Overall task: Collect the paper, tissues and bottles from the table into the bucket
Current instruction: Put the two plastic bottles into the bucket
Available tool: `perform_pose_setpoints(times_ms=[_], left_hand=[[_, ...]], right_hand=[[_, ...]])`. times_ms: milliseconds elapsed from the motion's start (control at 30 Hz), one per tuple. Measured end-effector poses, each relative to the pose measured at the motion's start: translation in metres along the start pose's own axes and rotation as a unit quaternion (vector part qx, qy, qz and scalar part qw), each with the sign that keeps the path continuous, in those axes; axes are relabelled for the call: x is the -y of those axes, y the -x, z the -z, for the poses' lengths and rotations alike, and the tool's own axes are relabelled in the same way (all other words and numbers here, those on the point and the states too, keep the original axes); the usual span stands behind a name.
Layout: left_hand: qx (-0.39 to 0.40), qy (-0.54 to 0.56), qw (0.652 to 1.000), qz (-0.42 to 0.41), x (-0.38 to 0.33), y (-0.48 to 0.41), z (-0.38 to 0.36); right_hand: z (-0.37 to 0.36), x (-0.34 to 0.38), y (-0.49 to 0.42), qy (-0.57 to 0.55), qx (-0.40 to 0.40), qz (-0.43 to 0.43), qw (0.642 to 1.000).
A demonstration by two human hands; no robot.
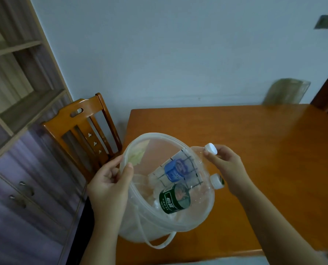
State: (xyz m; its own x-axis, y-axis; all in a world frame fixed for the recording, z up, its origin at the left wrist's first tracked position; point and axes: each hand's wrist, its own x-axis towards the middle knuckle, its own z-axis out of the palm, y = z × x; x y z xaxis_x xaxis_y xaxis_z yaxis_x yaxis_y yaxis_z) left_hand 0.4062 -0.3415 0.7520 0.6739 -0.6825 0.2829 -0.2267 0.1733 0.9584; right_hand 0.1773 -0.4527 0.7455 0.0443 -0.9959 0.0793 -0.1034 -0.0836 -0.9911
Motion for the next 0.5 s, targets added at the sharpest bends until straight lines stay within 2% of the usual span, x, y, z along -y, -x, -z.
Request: perform_pose_setpoints(times_ms=[133,267,500], left_hand=[[0.015,0.010,1.000,0.009,0.002,0.013,0.006],[0.025,0.028,0.999,0.010,0.001,0.026,0.011],[0.017,0.059,0.997,0.045,-0.003,0.055,0.012]], right_hand=[[0.009,0.000,0.017,0.031,0.058,-0.062,0.996],[0.025,0.003,0.028,0.012,0.098,-0.105,0.990],[0.072,-0.015,0.063,-0.009,0.054,-0.151,0.987]])
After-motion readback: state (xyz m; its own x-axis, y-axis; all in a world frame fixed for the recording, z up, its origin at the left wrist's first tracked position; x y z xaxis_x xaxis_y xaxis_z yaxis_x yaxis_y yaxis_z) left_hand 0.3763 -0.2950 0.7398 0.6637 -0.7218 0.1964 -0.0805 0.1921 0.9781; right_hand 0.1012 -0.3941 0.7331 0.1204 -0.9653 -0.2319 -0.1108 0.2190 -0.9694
